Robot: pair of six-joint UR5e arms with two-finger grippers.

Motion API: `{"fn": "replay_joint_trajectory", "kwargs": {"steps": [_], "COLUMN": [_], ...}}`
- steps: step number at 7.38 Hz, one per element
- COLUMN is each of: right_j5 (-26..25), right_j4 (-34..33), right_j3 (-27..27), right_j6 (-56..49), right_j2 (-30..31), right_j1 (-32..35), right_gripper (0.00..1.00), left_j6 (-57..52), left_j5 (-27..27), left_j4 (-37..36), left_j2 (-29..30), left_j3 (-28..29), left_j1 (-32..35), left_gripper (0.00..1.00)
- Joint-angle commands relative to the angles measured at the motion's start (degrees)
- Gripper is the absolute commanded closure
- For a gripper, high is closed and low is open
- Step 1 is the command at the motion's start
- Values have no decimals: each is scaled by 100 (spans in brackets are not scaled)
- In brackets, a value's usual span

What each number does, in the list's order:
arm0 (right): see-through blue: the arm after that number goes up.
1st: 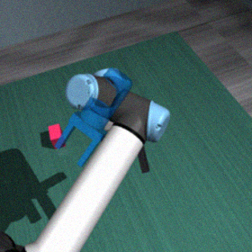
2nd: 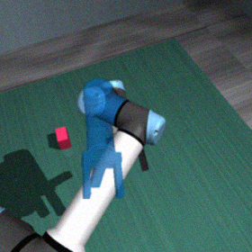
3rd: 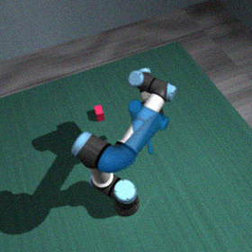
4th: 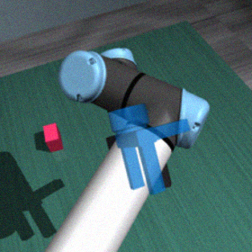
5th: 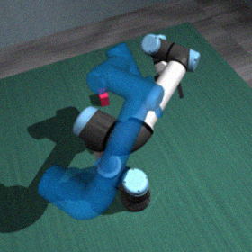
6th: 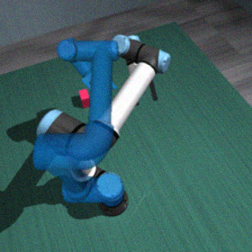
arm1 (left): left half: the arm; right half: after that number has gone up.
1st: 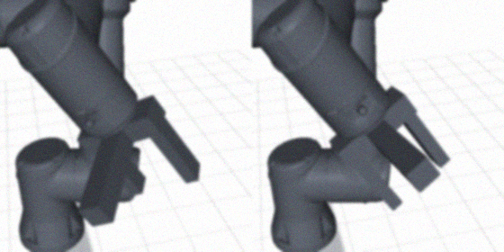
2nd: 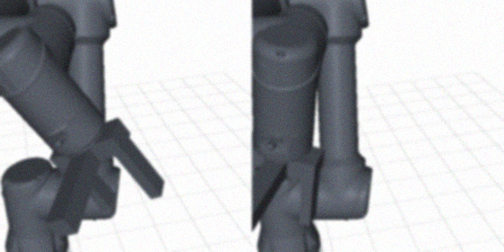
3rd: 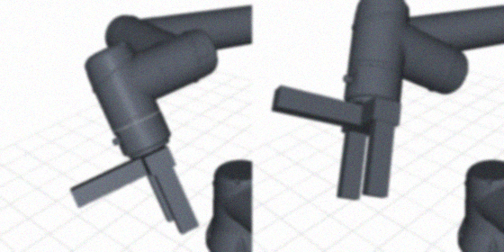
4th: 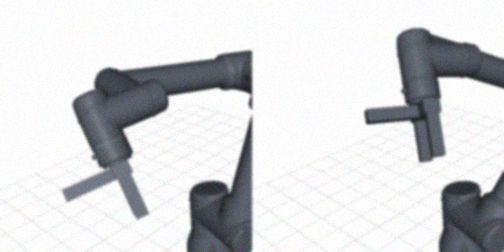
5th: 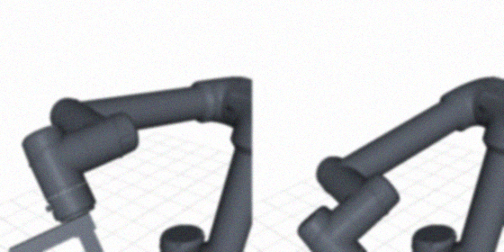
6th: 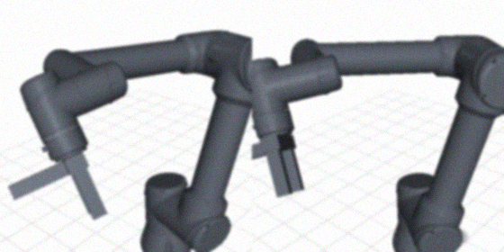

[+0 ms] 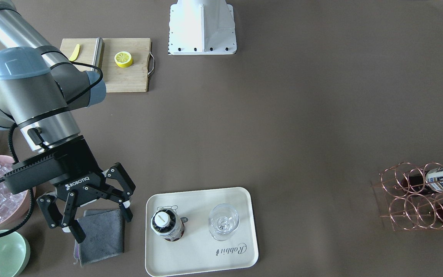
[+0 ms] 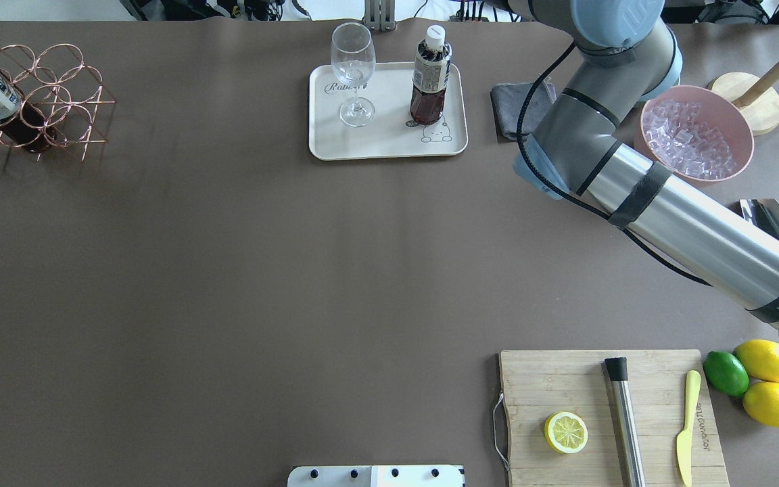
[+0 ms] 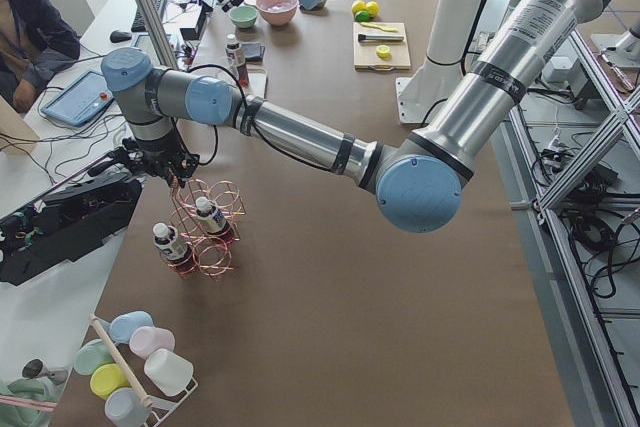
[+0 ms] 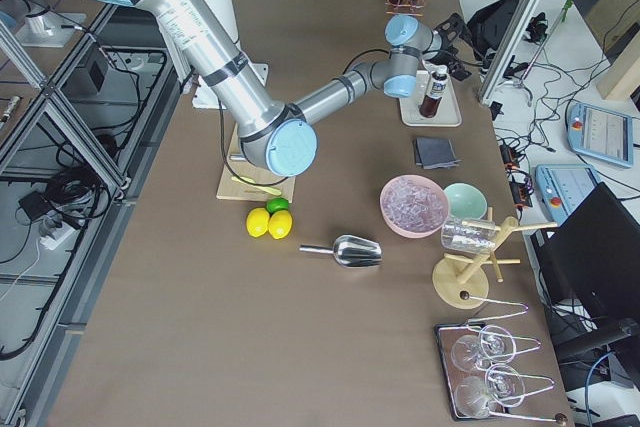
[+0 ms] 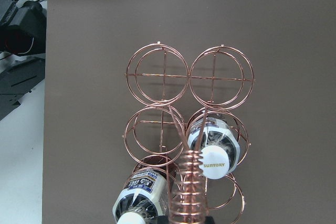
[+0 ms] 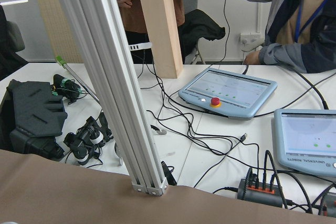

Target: Take tea from basket to plate

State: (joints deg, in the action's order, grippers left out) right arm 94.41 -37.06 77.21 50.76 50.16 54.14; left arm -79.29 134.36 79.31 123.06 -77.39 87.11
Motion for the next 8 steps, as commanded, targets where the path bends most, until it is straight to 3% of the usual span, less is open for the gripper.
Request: {"fn": "replay_joint_trajectory", "kwargs": {"steps": [1,2,3,4,5,6,7,8], "right_j5": [899,1452,1927,2428,2633,2696,2957,3569], "right_j4": [-1244,-2060,-2755,-3659,-4781,-5706,-6098,-6067], "right_j3": [530,872,1197,1766,2459,3023,3124,3082], "right_j6": [531,435,400,77,-953,-1607,-2031,-2627], "right_j2": [869,1229,1520,2001,2467,2837,3085,3514], "right_j1": [587,833,1122,1464,1764,1836,2142,2571], "right_gripper": [0,0,0,0,0,0,0,0], "left_j6": [19,28,19,37,28,28,37,46], "left_j5": [-6,-6,2,3,3,3,3,-6], "left_j4": [128,128,128,119,128,128,119,76], "left_j2": [-71,-71,-80,-98,-115,-115,-124,-115], "left_j3": [5,-4,-21,-30,-48,-48,-65,-83], "left_j1": [-19,-19,-28,-19,-19,-19,-19,-2], "left_gripper": [100,100,82,17,2,2,2,2]}}
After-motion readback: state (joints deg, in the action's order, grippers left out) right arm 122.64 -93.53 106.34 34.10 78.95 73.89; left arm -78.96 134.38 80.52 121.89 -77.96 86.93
